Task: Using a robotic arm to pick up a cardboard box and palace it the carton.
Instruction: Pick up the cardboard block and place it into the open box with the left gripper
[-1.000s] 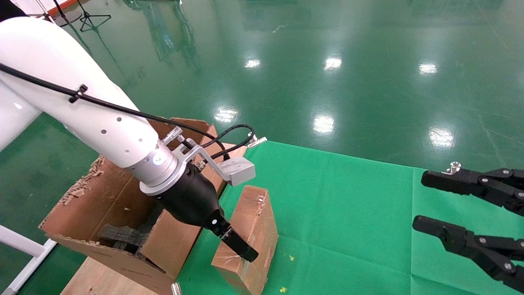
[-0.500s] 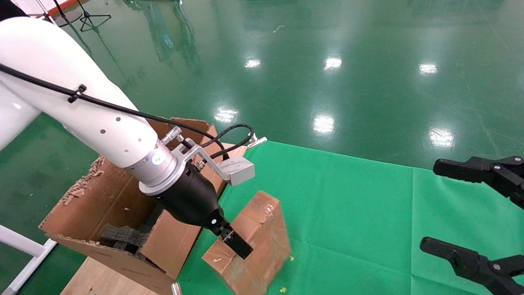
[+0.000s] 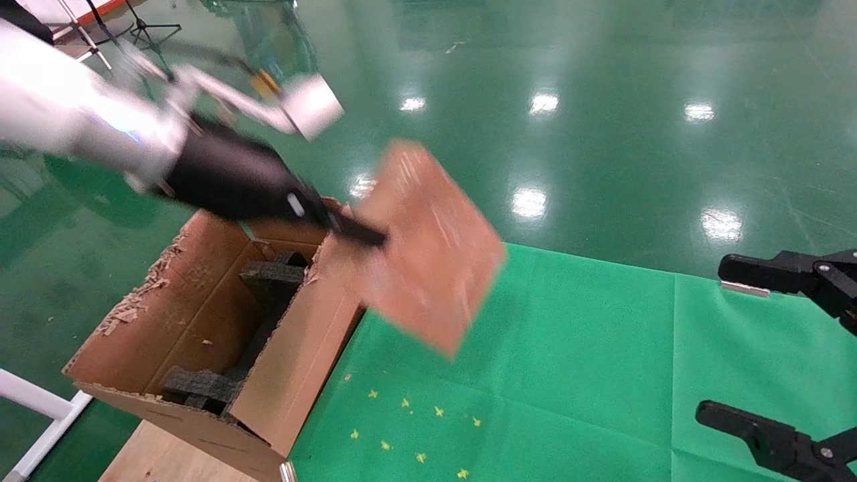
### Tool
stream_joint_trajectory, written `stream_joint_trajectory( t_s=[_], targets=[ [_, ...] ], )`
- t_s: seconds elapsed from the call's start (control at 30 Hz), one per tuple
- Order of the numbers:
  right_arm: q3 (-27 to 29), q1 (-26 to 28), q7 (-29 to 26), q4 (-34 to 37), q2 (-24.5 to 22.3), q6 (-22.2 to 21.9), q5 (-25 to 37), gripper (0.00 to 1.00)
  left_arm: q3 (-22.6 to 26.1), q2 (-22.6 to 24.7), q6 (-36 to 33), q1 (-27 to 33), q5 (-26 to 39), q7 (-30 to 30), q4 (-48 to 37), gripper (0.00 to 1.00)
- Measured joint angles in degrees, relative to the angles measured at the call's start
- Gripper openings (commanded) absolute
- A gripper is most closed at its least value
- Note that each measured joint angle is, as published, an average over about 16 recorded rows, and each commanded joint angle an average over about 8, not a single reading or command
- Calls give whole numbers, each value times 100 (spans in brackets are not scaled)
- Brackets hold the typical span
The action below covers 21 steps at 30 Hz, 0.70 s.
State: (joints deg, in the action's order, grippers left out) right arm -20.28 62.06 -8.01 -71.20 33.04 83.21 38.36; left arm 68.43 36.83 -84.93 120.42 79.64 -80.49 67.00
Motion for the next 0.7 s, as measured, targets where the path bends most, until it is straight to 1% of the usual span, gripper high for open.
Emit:
stream_joint_trajectory(
  t_s=[0.17, 0.37, 0.53, 0.7],
  targets=[
    [0, 0, 0, 0, 0, 0, 0, 100, -158, -300, 42, 555, 434, 394, -453, 0],
    [0, 0, 0, 0, 0, 0, 0, 100, -100, -573, 107, 999, 1264, 893, -994, 0],
    [0, 0, 0, 0, 0, 0, 0, 100, 46, -747, 204, 1052, 1800, 1295, -1496, 0],
    [0, 0, 0, 0, 0, 0, 0, 100, 177, -856, 342, 910, 2066, 1726, -2123, 0]
  ],
)
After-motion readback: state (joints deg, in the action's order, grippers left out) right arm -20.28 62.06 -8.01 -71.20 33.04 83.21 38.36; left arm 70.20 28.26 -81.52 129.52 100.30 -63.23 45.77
